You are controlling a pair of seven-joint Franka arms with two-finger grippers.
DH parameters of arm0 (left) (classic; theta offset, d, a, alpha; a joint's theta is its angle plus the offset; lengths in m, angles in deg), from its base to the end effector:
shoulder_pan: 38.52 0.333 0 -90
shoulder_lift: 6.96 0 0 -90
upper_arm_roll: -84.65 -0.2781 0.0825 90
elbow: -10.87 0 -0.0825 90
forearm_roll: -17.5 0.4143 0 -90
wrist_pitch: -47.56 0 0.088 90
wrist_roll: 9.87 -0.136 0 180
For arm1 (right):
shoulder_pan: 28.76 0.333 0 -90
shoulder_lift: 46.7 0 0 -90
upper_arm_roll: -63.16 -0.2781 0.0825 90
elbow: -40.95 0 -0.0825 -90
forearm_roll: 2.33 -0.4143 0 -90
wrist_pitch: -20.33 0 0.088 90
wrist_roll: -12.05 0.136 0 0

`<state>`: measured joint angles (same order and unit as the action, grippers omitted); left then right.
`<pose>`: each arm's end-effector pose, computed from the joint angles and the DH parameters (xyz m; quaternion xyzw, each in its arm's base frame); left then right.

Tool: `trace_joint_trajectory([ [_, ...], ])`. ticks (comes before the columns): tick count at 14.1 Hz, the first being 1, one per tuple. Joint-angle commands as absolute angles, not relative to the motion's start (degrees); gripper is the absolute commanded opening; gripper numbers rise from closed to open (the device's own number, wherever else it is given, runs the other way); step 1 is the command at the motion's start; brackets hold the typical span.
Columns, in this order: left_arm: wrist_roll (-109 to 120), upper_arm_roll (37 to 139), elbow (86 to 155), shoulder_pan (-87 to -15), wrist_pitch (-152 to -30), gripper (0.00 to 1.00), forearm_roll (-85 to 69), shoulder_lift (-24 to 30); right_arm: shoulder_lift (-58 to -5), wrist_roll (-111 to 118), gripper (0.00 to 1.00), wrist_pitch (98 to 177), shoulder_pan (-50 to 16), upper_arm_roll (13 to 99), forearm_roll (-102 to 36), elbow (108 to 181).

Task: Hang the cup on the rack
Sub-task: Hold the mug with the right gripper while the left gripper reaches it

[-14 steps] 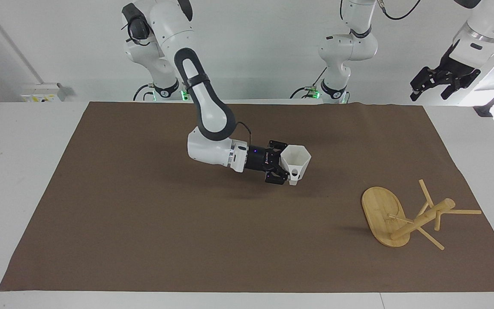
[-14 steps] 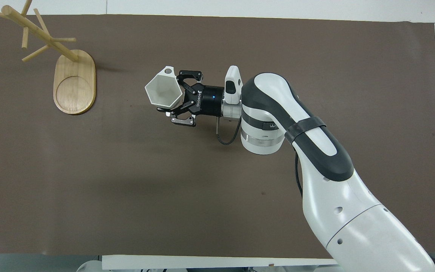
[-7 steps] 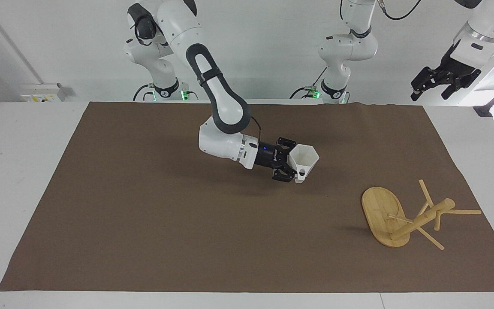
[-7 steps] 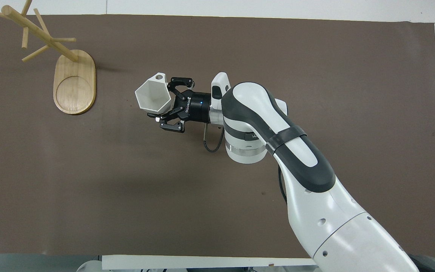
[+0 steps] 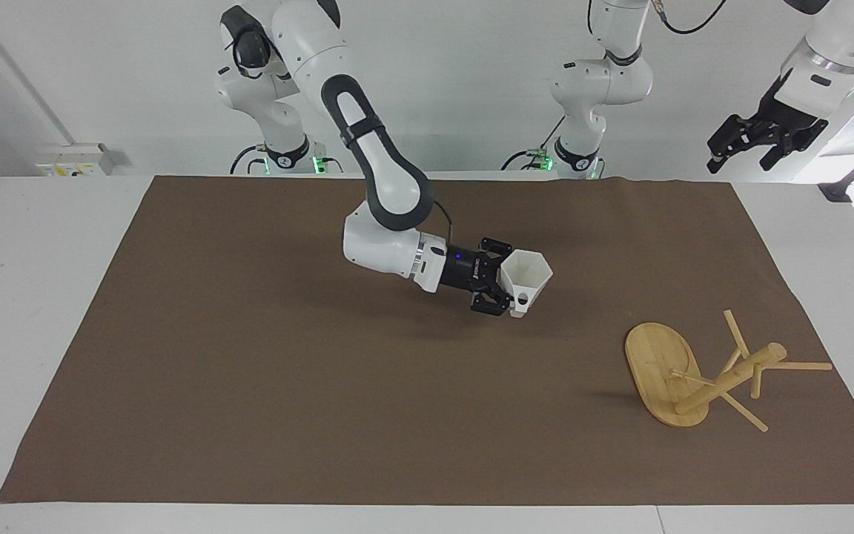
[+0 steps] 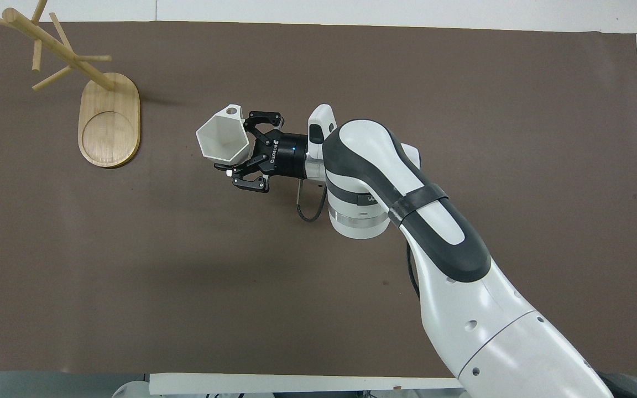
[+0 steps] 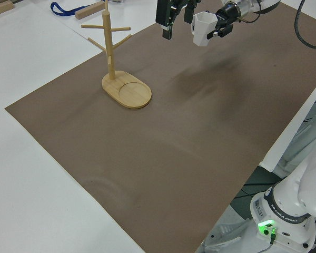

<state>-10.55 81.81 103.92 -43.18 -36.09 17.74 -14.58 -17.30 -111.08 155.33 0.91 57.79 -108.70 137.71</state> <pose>0.5349 -0.0149 0.5961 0.9996 -0.0219 -0.0156 0.0010 0.5788 0.4384 0.2741 -0.6250 -0.4703 -0.4600 0.4202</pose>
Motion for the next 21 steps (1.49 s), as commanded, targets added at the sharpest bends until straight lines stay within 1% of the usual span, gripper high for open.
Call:
trace_joint_trajectory([
  [1,-2.0,84.7,108.8,-47.4,-41.5,1.00,17.7,-16.4,-16.6,-109.5,0.00,155.2,0.8,57.6,-107.7,136.4],
  [3,4.3,85.3,108.9,-52.2,-44.8,1.00,17.7,-14.4,-16.6,-109.6,0.00,155.1,0.7,57.6,-107.5,136.4],
  [5,13.2,85.3,108.5,-58.7,-48.5,1.00,17.8,-10.9,-16.6,-109.6,0.00,155.1,0.7,57.6,-107.7,136.4],
  [8,17.4,85.3,106.9,-62.8,-52.7,1.00,17.6,-6.9,-16.6,-109.7,0.00,155.0,0.7,57.6,-107.6,136.4],
  [14,20.4,85.3,101.9,-64.5,-56.0,0.99,17.7,1.7,-16.6,-109.9,0.00,154.8,0.7,57.6,-107.6,136.4],
  [19,21.2,85.3,102.0,-65.3,-59.4,0.98,17.7,3.8,-16.6,-109.9,0.00,154.8,0.7,57.6,-107.7,136.4],
  [20,21.2,85.3,102.3,-65.3,-59.6,0.95,17.6,3.8,-16.6,-109.9,0.00,154.8,0.7,57.6,-107.7,136.4],
  [21,21.3,85.4,102.9,-65.4,-59.8,0.88,17.5,3.8,-16.6,-109.9,0.00,154.8,0.7,57.6,-107.7,136.4],
])
